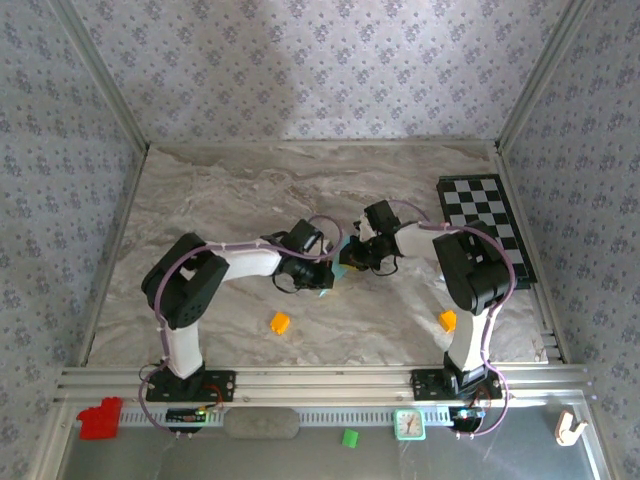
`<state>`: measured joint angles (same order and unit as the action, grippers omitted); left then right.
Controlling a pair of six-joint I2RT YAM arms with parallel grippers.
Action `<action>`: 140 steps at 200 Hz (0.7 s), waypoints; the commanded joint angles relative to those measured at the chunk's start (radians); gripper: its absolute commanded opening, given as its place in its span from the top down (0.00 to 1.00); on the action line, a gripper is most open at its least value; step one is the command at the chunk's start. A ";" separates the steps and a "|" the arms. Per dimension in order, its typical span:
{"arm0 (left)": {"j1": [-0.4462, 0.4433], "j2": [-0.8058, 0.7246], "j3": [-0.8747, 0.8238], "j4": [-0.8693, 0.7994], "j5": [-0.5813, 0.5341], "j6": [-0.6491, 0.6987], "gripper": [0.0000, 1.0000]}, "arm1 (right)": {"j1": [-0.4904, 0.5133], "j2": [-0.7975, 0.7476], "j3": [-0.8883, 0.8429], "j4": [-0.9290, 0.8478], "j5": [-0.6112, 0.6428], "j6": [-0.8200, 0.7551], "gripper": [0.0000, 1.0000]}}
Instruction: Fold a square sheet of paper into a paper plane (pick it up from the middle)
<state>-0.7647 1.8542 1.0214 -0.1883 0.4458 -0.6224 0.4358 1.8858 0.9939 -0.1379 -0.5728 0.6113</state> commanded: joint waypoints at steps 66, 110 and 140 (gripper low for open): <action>0.001 -0.064 -0.105 -0.225 0.008 0.088 1.00 | -0.016 0.082 -0.034 -0.113 0.157 -0.042 0.86; 0.012 -0.138 -0.117 -0.261 -0.022 0.100 1.00 | -0.002 0.060 -0.024 -0.104 0.132 -0.069 0.85; 0.037 -0.235 -0.088 -0.260 -0.070 0.071 0.98 | 0.054 0.000 0.022 -0.107 0.044 -0.152 0.83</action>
<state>-0.7513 1.7161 0.9253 -0.3782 0.4294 -0.5426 0.4461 1.8854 1.0077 -0.1501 -0.5835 0.5587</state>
